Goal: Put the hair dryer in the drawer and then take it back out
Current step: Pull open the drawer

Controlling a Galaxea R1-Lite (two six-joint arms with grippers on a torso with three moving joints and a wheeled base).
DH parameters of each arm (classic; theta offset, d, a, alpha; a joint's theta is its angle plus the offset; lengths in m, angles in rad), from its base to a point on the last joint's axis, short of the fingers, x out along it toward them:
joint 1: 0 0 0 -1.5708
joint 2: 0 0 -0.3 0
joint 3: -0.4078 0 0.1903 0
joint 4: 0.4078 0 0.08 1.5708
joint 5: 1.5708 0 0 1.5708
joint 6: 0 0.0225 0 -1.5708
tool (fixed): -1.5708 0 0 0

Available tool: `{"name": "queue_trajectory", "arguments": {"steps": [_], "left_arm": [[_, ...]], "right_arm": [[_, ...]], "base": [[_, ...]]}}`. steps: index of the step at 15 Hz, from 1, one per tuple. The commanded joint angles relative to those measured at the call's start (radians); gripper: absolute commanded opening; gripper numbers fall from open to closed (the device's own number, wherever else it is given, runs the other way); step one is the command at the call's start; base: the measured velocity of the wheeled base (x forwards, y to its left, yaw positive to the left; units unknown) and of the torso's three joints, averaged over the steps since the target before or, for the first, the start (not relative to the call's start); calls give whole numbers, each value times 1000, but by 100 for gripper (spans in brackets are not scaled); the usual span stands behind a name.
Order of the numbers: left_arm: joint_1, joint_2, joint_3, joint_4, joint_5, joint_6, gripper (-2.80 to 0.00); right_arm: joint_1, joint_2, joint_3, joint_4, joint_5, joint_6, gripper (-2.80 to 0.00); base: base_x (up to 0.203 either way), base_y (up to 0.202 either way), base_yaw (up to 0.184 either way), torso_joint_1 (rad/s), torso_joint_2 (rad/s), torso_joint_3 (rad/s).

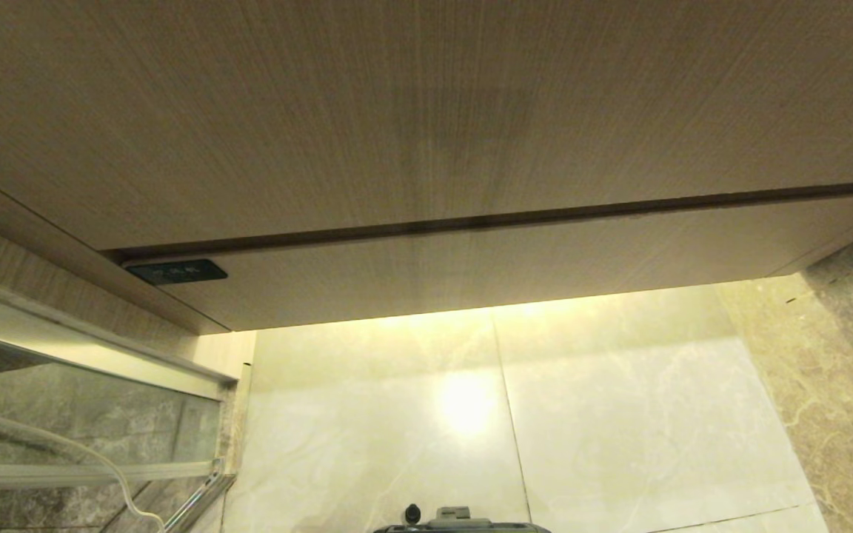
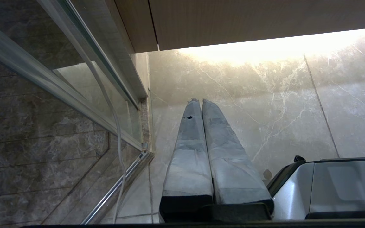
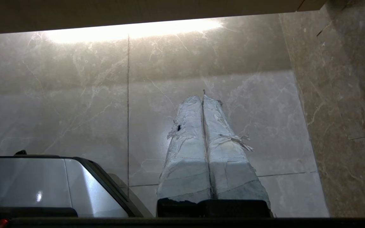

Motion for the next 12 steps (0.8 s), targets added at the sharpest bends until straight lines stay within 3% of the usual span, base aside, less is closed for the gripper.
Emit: {"name": "queue_trajectory", "arguments": {"steps": [1,4,6,9,12], "left_arm": [[0,-1,-1,-1,0,0,-280],[0,0,1,-1,0,0,-280],[0,-1,0,0,0,0,-280],[0,0,0,-1,0,0,-280],[0,0,1,-1,0,0,-280]], "right_arm": [[0,0,0,-2,0,-4,-280],[0,0,1,-5,-2,-20,-280],[0,13,-84,5,25,-31,-280],[0,118,-424,161,65,-48,-280],[0,345,-856,495,108,-68,-280]], "base": [[0,0,0,0,0,0],[0,0,0,0,0,0],[0,0,0,0,0,0],[0,0,0,0,0,0],[0,0,0,0,0,0]]}}
